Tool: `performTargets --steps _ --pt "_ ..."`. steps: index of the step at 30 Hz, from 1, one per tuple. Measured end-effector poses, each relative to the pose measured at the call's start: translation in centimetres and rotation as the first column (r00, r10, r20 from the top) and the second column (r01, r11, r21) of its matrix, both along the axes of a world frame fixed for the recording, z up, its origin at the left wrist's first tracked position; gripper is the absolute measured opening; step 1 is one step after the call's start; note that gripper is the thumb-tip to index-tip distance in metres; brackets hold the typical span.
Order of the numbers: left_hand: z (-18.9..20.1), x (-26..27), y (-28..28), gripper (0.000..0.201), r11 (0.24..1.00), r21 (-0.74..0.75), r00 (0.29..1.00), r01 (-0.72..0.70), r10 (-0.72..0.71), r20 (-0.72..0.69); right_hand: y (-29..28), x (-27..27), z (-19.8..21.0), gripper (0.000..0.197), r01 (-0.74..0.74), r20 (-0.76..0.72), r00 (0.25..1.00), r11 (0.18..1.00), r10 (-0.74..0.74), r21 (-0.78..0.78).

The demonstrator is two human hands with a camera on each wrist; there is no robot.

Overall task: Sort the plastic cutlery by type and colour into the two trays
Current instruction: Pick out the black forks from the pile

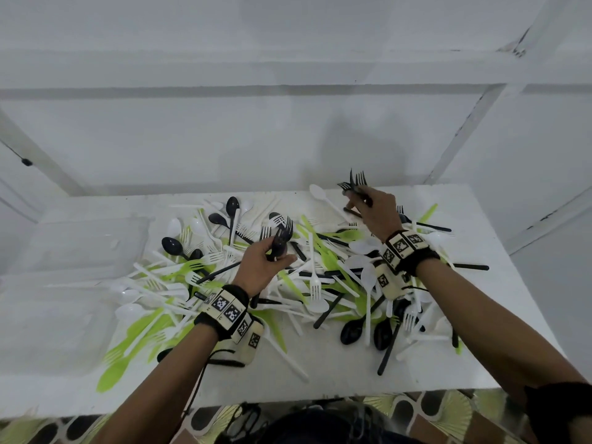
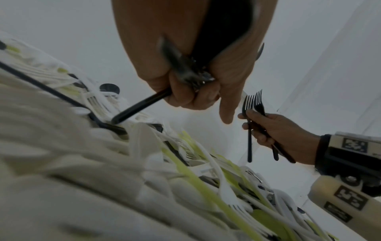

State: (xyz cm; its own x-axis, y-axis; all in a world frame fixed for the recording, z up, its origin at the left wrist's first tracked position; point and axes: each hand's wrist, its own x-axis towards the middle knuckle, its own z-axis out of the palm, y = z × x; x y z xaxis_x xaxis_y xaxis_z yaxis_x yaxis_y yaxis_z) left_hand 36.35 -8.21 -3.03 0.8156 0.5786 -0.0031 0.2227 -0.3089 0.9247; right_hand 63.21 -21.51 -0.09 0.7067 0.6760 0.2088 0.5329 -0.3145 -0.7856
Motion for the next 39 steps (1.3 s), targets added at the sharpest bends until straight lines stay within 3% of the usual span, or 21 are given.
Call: performTargets --steps 4,7,10,15,17,23,26,31,35,39 --pt "0.8 2.1 0.0 0.011 0.996 0.011 0.996 0.091 -0.09 -0.007 -1.4 0.2 1.2 0.023 0.089 0.041 0.995 0.996 -0.089 0.003" --pt "1.4 4.2 0.0 0.01 0.987 0.075 0.989 0.139 -0.134 -0.063 -2.9 0.7 0.6 0.028 0.162 0.131 0.98 0.984 -0.151 -0.078" --pt "1.8 5.8 -0.7 0.013 0.981 0.063 0.981 0.186 -0.182 -0.06 -4.2 1.4 -0.5 0.033 0.227 0.124 0.971 0.946 -0.202 -0.231" --pt "1.8 5.6 -2.3 0.014 0.974 0.062 0.975 0.217 -0.214 -0.057 -2.7 2.4 -1.5 0.035 0.031 0.125 0.991 0.847 0.042 -0.531" --pt "1.5 4.8 -2.5 0.013 0.977 0.067 0.978 0.204 -0.2 -0.065 -0.7 2.6 -1.8 0.032 -0.018 0.142 0.983 0.824 0.119 -0.566" --pt "0.4 1.8 -1.8 0.012 0.996 0.017 0.995 0.088 -0.088 -0.046 4.4 2.9 -3.2 0.029 0.008 0.177 0.969 0.689 0.175 -0.724" --pt "0.3 0.8 -1.4 0.014 0.998 0.041 0.998 0.056 -0.055 -0.037 4.7 3.2 -4.0 0.031 0.002 0.172 0.964 0.642 0.203 -0.767" --pt "-0.1 0.7 -1.0 0.014 0.998 0.032 0.997 0.048 -0.046 -0.061 4.3 3.8 -3.3 0.036 -0.142 0.111 0.923 0.595 0.368 -0.791" --pt "-0.6 1.5 -1.1 0.013 0.997 0.001 0.994 0.081 -0.081 -0.072 2.5 5.5 -1.9 0.04 -0.109 0.116 0.95 0.653 0.291 -0.749" --pt "-0.7 1.8 -1.4 0.012 0.995 -0.008 0.991 0.101 -0.102 -0.086 0.7 6.4 -1.5 0.037 -0.139 0.057 0.951 0.584 0.305 -0.8"
